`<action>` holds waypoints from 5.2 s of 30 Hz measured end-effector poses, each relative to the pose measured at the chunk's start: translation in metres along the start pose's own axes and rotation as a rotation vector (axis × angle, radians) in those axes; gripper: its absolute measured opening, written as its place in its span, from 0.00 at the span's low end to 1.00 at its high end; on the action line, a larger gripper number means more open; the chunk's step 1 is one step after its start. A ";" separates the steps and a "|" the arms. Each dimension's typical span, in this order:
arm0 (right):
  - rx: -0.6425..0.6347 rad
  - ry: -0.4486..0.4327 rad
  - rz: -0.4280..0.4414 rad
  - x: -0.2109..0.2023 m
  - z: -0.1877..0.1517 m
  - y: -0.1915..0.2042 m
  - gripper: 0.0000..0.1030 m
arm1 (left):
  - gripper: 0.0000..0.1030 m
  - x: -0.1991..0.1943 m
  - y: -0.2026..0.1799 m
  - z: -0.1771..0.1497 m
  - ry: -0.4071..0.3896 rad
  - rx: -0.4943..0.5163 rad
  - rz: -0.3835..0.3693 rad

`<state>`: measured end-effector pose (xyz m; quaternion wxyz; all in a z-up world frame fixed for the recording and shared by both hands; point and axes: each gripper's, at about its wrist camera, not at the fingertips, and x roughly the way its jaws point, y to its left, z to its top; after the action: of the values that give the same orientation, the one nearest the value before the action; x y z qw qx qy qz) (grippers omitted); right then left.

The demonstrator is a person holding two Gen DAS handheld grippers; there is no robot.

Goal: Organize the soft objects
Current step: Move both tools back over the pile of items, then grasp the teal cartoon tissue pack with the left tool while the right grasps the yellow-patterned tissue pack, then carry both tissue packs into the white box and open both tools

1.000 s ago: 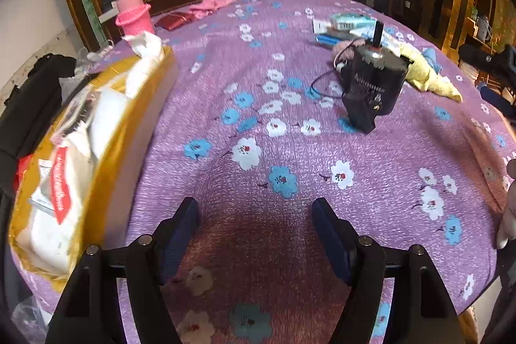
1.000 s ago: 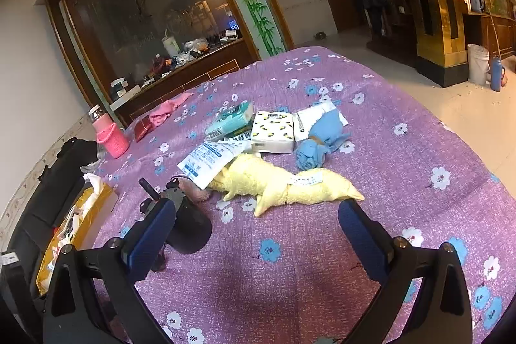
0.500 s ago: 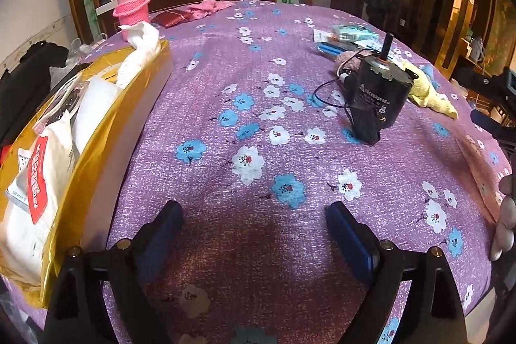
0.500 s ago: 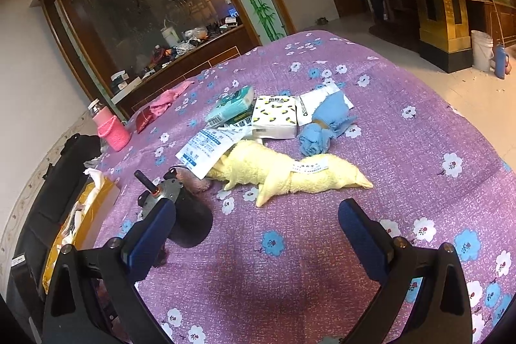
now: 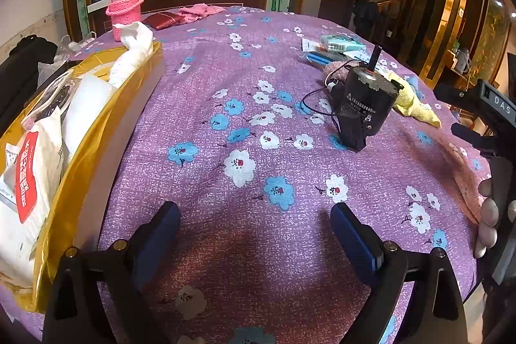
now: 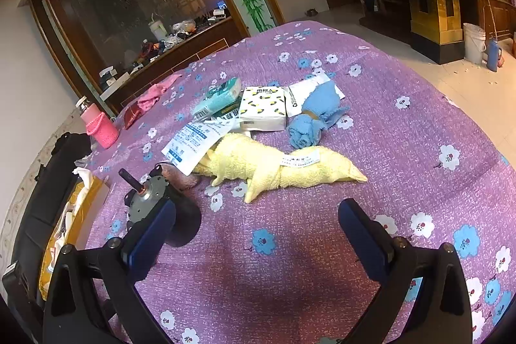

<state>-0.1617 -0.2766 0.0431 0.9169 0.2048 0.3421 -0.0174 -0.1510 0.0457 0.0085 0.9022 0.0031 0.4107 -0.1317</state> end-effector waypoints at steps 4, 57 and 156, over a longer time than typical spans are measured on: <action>0.001 -0.004 0.000 0.000 0.000 0.000 0.98 | 0.93 -0.001 0.001 -0.001 -0.004 -0.004 -0.008; 0.118 0.009 0.087 0.083 0.134 -0.065 0.99 | 0.98 0.102 -0.084 0.237 0.088 0.107 -0.245; -0.339 0.246 0.275 0.003 0.057 0.146 0.45 | 0.73 -0.077 0.083 0.044 -0.026 -0.238 -0.293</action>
<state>-0.0991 -0.1650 0.1335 0.8835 0.0932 0.4178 0.1904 -0.1469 0.1394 0.0862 0.8726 -0.1652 0.4078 -0.2121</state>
